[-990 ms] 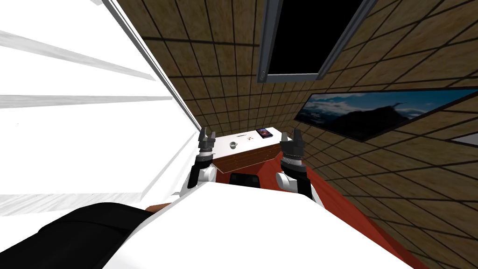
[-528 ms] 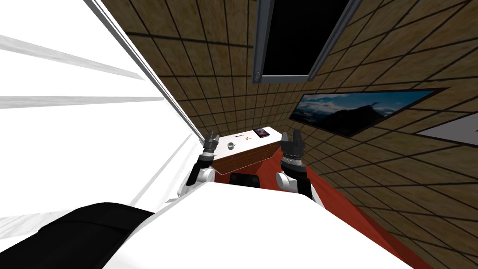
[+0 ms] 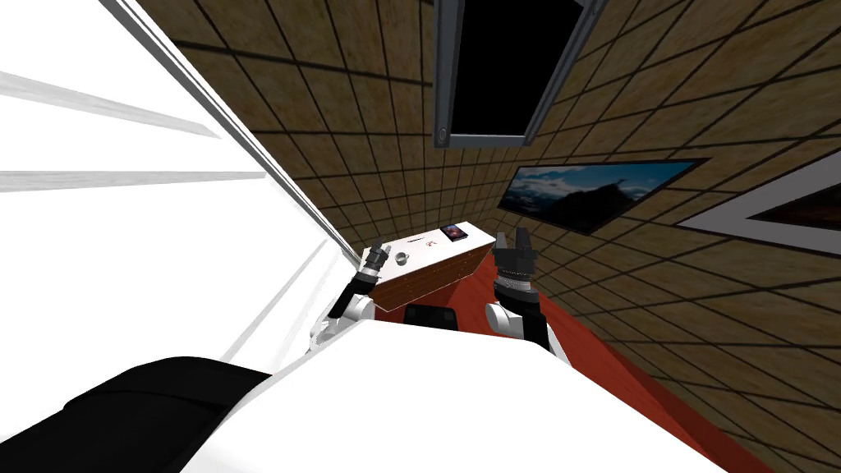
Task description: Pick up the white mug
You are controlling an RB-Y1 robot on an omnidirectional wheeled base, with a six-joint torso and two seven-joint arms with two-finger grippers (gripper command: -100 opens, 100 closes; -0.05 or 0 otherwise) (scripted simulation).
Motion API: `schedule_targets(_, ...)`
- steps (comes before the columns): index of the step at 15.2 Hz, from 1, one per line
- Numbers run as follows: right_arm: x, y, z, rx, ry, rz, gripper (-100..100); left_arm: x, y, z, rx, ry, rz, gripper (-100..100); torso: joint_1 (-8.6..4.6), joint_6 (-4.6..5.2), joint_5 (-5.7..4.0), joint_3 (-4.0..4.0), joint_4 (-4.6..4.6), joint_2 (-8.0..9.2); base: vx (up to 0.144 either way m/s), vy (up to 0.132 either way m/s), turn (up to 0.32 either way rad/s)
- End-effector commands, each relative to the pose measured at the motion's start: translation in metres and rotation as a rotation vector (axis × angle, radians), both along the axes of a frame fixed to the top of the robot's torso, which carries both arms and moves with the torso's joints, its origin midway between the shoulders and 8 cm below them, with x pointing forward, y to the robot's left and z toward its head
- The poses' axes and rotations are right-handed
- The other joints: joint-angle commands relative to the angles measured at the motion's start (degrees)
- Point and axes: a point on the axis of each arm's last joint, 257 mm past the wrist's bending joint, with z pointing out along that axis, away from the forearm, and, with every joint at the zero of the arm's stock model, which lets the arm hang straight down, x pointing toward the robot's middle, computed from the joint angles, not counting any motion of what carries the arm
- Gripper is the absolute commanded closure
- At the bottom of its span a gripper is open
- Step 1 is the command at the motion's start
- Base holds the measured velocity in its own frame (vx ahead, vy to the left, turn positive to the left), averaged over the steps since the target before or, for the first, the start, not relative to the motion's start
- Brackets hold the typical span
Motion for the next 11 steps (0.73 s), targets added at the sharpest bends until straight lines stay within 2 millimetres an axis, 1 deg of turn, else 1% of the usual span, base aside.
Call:
schedule_targets(1, 0.000, 0.000, 0.000, 0.000, 0.000, 0.000, 0, 0.002, 0.000, -0.016, 0.020, 0.052, -0.012, -100, 0.00, 0.00, 0.00, 0.00, 0.00, 0.00, 0.017, -0.003, -0.135)
schedule_targets(2, 0.000, 0.000, 0.000, 0.000, 0.000, 0.000, 0, 0.005, 0.002, -0.034, 0.038, 0.109, -0.023, -100, 0.00, -0.02, 0.00, 0.00, 0.00, 0.00, 0.018, -0.003, -0.171)
schedule_targets(3, 0.000, 0.000, 0.000, 0.000, 0.000, 0.000, 0, 0.005, 0.002, -0.036, 0.043, 0.114, -0.025, -100, 0.01, 0.00, 0.00, 0.00, 0.00, 0.00, 0.016, 0.000, -0.152)
schedule_targets(4, 0.000, 0.000, 0.000, 0.000, 0.000, 0.000, 0, 0.007, 0.004, -0.054, 0.060, 0.171, -0.035, -100, 0.01, -0.01, 0.00, 0.00, 0.00, 0.00, 0.018, -0.001, -0.184)
schedule_targets(5, 0.000, 0.000, 0.000, 0.000, 0.000, 0.000, 0, 0.007, 0.004, -0.056, 0.067, 0.177, -0.037, -100, 0.01, 0.00, 0.00, 0.00, 0.00, -0.01, 0.018, -0.001, -0.165)
schedule_targets(6, 0.000, 0.000, 0.000, 0.000, 0.000, 0.000, 0, 0.009, 0.008, -0.075, 0.080, 0.236, -0.043, -100, 0.01, -0.01, 0.00, 0.00, 0.00, -0.01, 0.023, -0.001, -0.184)
schedule_targets(7, 0.000, 0.000, 0.000, 0.000, 0.000, 0.000, 0, 0.008, 0.008, -0.077, 0.092, 0.243, -0.047, -100, 0.02, 0.00, 0.00, -0.01, 0.00, -0.02, 0.021, 0.002, -0.139)
schedule_targets(8, 0.000, 0.000, 0.000, 0.000, 0.000, 0.000, 0, 0.009, 0.013, -0.095, 0.109, 0.300, -0.054, -100, 0.02, -0.01, 0.00, -0.01, 0.00, -0.02, 0.021, 0.002, -0.176)
schedule_targets(9, 0.000, 0.000, 0.000, 0.000, 0.000, 0.000, 0, 0.008, 0.013, -0.098, 0.119, 0.309, -0.055, -100, 0.02, 0.00, 0.00, -0.02, -0.01, -0.03, 0.019, 0.002, -0.154)
schedule_targets(10, 0.000, 0.000, 0.000, 0.000, 0.000, 0.000, 0, 0.008, 0.019, -0.116, 0.134, 0.366, -0.060, -100, 0.02, -0.01, 0.00, -0.01, 0.00, -0.02, 0.020, -0.001, -0.180)
schedule_targets(11, 0.000, 0.000, 0.000, 0.000, 0.000, 0.000, 0, 0.007, 0.020, -0.119, 0.148, 0.377, -0.062, -100, 0.02, 0.00, 0.00, -0.01, -0.01, -0.02, 0.019, 0.000, -0.147)
